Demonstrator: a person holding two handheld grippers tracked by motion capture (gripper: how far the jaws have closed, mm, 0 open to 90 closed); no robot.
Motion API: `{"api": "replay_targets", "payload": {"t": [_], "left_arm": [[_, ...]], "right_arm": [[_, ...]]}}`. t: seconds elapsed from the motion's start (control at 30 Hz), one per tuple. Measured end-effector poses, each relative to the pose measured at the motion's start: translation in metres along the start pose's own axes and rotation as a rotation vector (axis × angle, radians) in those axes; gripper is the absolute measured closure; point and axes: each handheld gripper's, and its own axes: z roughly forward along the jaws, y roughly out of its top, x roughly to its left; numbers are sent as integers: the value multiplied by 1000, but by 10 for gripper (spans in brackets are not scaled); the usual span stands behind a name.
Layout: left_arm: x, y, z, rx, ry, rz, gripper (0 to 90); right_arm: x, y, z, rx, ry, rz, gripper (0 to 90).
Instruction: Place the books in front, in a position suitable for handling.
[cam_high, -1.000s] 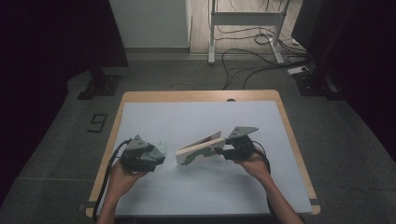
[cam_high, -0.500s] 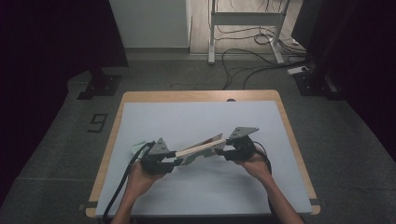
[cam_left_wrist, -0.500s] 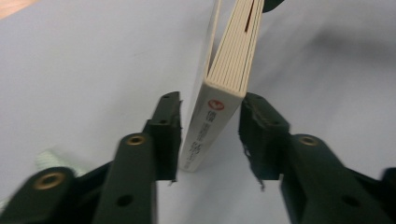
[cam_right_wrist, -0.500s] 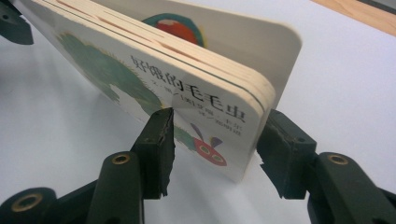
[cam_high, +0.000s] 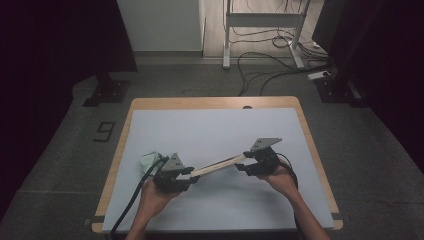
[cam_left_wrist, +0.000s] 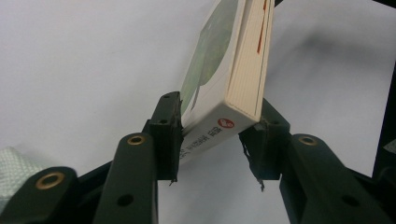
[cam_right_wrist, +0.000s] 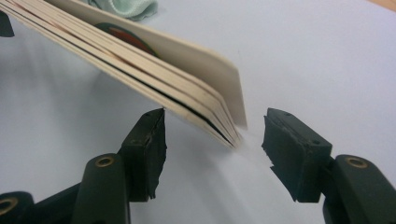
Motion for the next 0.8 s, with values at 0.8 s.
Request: {"api": "replay_targets", "payload": {"t": [0.8], "left_arm": [[-23,-14,6,49,39,-67,455]], "right_arm": [[25,-14,-18,5,26,13,437]]}}
